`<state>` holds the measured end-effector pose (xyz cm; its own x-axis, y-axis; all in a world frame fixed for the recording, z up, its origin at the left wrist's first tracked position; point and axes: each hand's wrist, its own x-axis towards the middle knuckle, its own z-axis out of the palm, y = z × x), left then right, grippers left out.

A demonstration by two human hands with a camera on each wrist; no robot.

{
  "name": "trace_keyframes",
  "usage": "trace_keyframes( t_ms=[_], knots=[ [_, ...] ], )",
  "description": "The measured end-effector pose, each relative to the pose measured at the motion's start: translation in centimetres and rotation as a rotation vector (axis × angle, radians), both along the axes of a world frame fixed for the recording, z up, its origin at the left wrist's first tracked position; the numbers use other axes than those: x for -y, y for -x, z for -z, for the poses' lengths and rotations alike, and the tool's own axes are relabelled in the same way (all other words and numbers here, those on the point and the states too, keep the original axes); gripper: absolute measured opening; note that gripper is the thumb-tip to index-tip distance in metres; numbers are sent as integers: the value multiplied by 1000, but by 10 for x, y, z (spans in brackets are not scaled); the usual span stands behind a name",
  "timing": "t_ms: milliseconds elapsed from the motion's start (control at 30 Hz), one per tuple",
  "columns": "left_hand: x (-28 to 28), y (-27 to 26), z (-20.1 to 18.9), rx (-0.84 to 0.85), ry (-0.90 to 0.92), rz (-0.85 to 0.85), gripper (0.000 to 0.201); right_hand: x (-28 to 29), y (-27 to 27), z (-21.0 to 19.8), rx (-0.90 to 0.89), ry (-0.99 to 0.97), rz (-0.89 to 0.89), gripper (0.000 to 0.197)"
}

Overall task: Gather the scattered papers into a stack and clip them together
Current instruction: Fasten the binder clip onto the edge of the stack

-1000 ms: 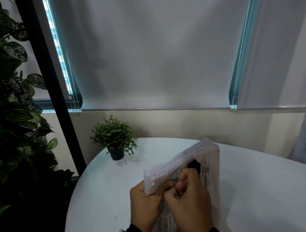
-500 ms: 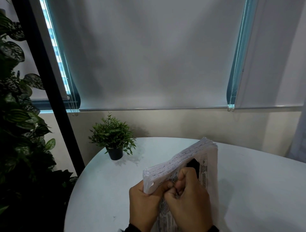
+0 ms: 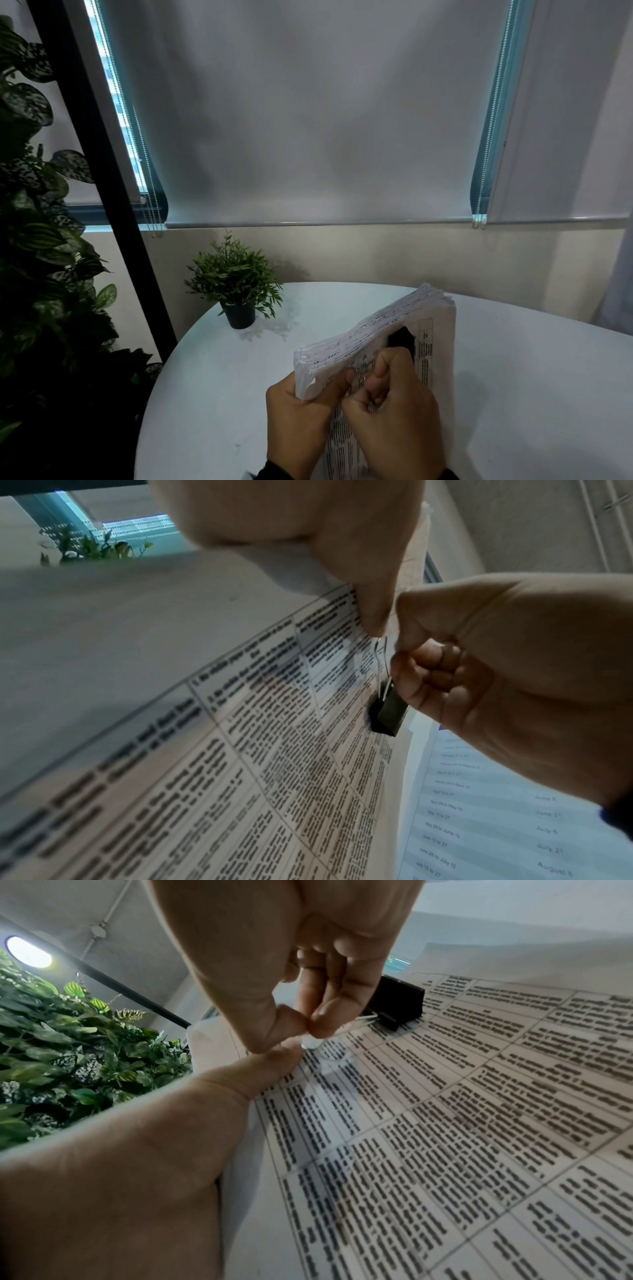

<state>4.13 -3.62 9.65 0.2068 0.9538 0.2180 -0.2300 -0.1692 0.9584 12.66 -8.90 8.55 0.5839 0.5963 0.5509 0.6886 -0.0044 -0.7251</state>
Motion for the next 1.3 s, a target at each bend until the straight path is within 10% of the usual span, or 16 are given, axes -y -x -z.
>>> trace_keyframes(
  t_ms=[200, 333, 500, 767, 867, 1000, 1167, 1300],
  knots=[
    [-10, 1, 5, 38, 75, -18, 21, 36, -13, 0, -101, -34, -340, 59],
    [-13, 1, 8, 39, 68, -12, 21, 49, -17, -6, -492, -78, -644, 64],
    [-11, -1, 6, 58, 91, 10, 23, 31, -10, -1, -1012, -371, -1085, 16],
    [-7, -3, 2, 93, 96, 29, 29, 20, -1, 2, -708, -90, -598, 31],
    [-10, -1, 5, 51, 62, 28, 22, 18, -17, -2, -786, -308, -327, 56],
    [-12, -1, 7, 54, 64, 13, 17, 17, -39, 5, -739, -542, -49, 44],
    [-10, -4, 2, 57, 17, 14, 43, 5, -14, 17, -783, -531, -211, 13],
    [-14, -2, 5, 72, 30, -11, 39, -2, -5, 17, -864, -580, -325, 65]
  ],
)
